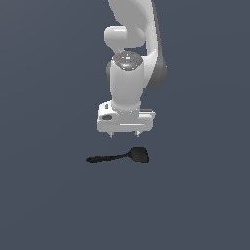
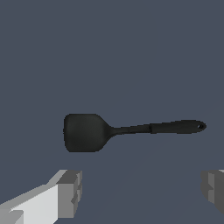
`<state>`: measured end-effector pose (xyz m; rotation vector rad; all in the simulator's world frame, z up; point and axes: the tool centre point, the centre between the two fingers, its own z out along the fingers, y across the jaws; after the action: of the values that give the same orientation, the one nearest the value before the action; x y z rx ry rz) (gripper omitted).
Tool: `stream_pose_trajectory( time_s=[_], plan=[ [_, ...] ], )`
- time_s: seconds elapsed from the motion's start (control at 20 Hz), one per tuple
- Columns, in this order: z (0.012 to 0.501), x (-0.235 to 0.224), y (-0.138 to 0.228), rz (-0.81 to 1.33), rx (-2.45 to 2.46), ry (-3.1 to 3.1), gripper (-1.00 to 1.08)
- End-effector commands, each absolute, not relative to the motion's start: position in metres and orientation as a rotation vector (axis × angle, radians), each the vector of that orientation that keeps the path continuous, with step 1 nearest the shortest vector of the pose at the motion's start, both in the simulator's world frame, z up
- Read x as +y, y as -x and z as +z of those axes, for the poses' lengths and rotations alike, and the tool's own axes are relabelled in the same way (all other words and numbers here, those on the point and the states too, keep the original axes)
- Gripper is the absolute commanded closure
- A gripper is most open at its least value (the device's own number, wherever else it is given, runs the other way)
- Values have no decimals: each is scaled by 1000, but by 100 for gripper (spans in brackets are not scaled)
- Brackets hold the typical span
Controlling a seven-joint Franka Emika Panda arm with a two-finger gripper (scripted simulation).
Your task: Pick up the object and move it to a goal position.
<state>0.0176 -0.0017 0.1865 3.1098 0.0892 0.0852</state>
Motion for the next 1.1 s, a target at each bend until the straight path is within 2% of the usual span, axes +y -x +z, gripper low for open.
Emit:
stream_pose_trajectory(
  time_s=[0.0, 1.05],
  plan=[
    [186, -2, -18, 85, 89, -3110, -92],
    [194, 0, -20, 115, 50, -3130, -92]
  ],
)
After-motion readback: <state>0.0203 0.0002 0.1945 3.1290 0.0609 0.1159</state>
